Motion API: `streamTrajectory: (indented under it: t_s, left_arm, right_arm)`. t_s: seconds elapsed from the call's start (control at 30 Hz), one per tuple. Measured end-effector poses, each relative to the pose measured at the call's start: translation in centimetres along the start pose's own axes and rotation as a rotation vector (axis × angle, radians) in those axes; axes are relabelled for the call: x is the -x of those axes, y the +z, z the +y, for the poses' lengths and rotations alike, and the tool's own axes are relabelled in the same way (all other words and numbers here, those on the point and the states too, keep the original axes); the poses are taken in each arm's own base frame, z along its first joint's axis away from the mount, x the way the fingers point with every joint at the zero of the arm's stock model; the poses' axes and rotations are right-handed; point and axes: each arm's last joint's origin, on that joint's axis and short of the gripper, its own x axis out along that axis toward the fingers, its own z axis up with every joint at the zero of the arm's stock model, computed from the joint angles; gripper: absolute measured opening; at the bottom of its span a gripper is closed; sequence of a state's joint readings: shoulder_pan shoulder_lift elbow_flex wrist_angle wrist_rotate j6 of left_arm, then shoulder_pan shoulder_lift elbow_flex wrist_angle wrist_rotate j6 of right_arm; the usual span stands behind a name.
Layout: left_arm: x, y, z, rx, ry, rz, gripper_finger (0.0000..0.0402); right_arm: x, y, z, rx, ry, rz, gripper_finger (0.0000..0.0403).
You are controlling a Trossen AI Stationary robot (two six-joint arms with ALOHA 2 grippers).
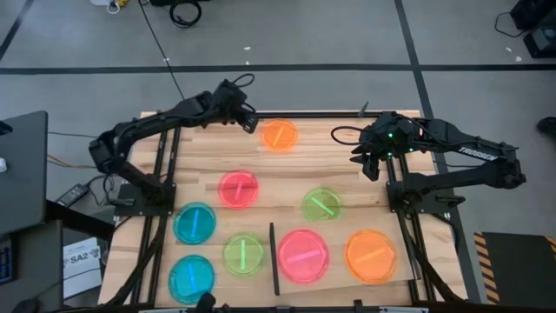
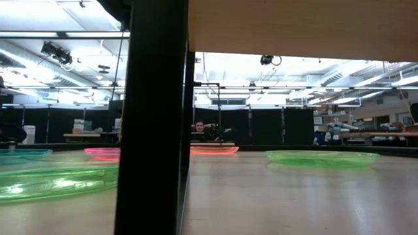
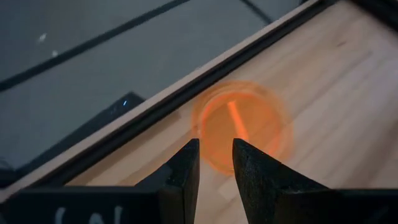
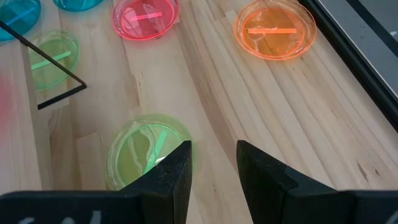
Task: Place and stack plates onto a shelf
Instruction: Stack the orange plate on the pink plate on the shelf
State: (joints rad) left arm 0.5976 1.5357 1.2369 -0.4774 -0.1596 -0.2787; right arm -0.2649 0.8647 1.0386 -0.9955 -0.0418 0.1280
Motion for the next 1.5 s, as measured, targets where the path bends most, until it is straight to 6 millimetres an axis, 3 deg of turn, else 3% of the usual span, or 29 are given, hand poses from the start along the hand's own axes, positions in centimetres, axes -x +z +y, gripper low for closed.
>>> streamTrajectory:
  t_s: [0.4,0.63,1.5]
  left_arm:
    - [-7.7,-2.5,1.5,0.029,0.022,0.204,0.0103]
    - [-10.5,-3.6,2.1,0.096,0.003,0.264,0.0103]
    - [-13.9,-4.6,2.7,0.226,-0.06,0.265,0.0103]
  right_arm:
    - [0.0,0.0,0.0,0.0,0.0,0.0,0.0132]
    - [0.0,0.0,0.0,0.0,0.0,0.0,0.0132]
    - [0.0,0.1,0.0,0.001,0.003,-0.014,0.0132]
